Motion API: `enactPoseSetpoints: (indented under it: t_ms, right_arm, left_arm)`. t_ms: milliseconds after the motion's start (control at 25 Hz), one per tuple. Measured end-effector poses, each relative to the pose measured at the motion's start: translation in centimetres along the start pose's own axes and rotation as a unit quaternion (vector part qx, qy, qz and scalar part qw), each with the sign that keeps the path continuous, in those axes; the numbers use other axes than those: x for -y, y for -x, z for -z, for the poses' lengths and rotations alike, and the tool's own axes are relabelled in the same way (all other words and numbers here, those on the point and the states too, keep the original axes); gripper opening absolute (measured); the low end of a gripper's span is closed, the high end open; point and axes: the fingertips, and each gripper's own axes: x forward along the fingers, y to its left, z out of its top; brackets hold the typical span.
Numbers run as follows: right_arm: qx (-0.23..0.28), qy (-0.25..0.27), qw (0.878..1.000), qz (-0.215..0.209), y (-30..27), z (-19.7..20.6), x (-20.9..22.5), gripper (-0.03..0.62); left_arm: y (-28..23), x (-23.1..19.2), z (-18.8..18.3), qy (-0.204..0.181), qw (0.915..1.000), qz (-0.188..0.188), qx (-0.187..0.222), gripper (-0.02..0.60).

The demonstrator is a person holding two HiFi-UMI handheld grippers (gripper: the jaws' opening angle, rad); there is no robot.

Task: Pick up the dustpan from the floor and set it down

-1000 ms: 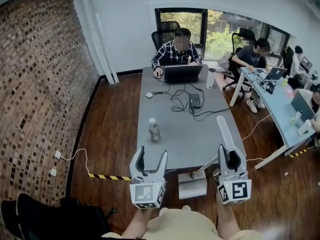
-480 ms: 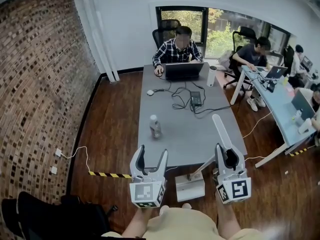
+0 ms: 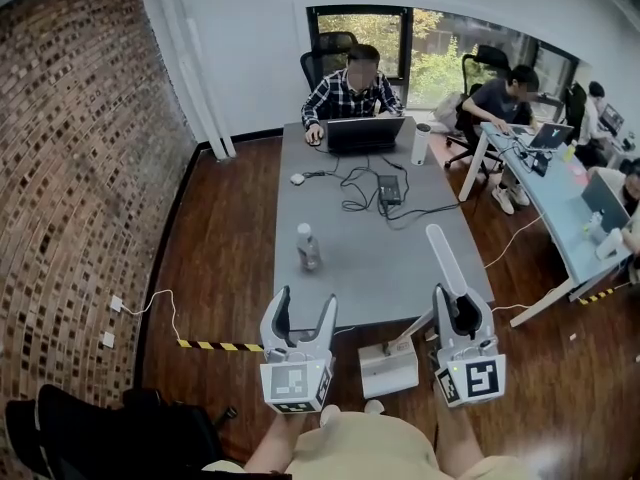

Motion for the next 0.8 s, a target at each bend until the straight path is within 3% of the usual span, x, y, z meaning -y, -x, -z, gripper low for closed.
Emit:
enactPoseSetpoints:
  t_ms: [280, 560, 800]
  right_arm:
    - [-0.021, 0.0, 0.999, 0.042, 1.3, 2.6, 3.7, 0.11]
    - [-0.062, 0.001, 0.996, 0.069, 3.4, 6.5, 6.1, 0.11]
    - [-0.111, -0.01, 0.991, 0.075, 4.7, 12.2, 8.1, 0.11]
  left_arm:
    - [-0.8, 1.4, 0.9, -0.003, 0.9997, 0.021, -0.006, 0.301]
    - [-2.7, 4.9, 5.1, 0.019, 0.9953, 0.088, -0.036, 0.299]
    - [-4.8, 8.2, 8.8, 0.011, 0.9895, 0.127, -0.068, 0.298]
